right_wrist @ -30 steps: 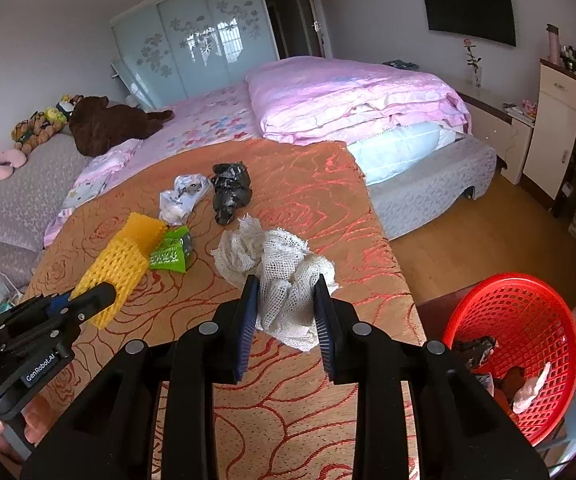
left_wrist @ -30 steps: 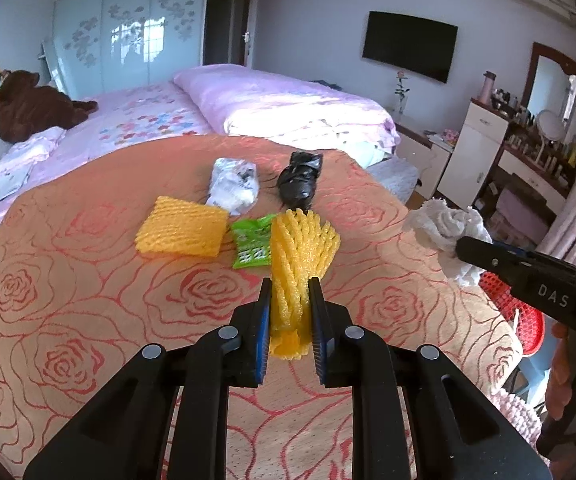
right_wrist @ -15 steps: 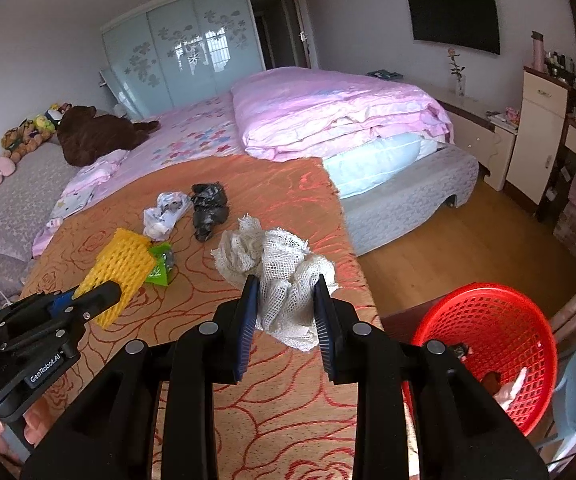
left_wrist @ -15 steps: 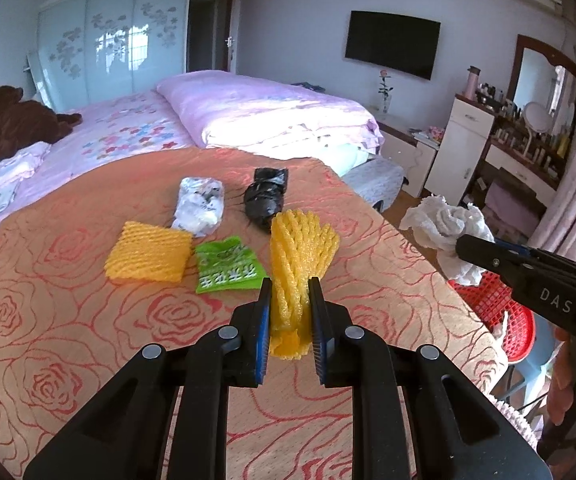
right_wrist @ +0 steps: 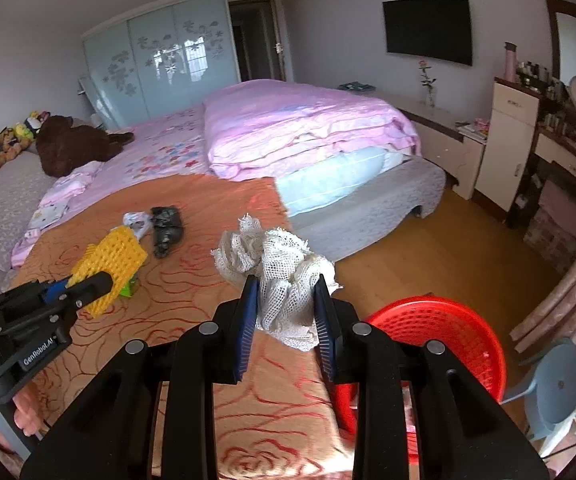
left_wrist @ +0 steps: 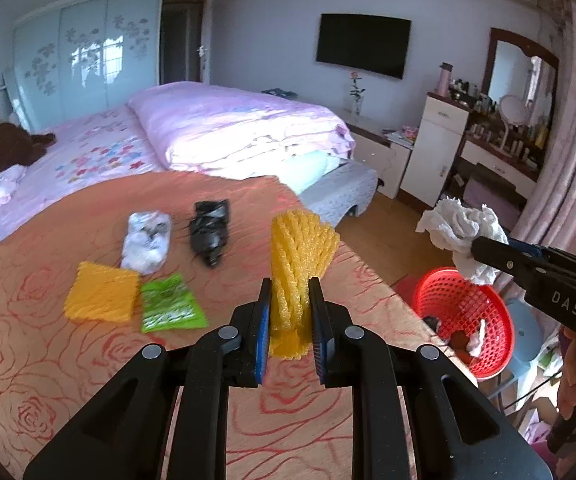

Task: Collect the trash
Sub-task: 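Carry the foam net and mesh cloth over the red basket with both tools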

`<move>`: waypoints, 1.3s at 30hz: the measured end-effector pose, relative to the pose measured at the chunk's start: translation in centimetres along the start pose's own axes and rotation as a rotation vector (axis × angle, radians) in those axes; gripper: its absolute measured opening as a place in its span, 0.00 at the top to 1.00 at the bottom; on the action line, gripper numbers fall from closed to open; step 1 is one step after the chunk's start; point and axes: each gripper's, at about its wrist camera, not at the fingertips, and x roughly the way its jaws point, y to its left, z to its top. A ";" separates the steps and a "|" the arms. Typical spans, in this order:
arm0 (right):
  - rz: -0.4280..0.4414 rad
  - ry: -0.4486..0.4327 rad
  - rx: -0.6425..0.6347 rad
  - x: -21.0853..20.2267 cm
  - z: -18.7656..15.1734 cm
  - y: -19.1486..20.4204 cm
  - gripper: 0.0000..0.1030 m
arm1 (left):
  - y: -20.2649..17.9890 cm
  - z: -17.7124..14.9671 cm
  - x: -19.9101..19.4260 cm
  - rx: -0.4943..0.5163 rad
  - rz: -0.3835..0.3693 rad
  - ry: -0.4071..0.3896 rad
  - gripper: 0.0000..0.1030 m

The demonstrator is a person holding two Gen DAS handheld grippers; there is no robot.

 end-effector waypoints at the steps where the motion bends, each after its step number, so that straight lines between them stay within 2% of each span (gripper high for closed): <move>1: -0.009 -0.002 0.004 -0.2 0.0 -0.4 0.74 | -0.4 0.1 0.1 0.006 -0.004 -0.001 0.84; 14: -0.126 -0.009 0.044 -2.5 -1.3 -5.8 0.73 | -5.9 1.5 1.0 0.102 -0.064 -0.005 0.84; 23: -0.168 -0.006 0.082 -3.6 -2.5 -7.9 0.73 | -9.4 2.0 2.2 0.150 -0.127 0.018 0.84; 39: -0.237 0.029 0.222 -2.5 -5.1 -12.8 0.73 | -17.0 0.6 6.3 0.271 -0.244 0.116 0.84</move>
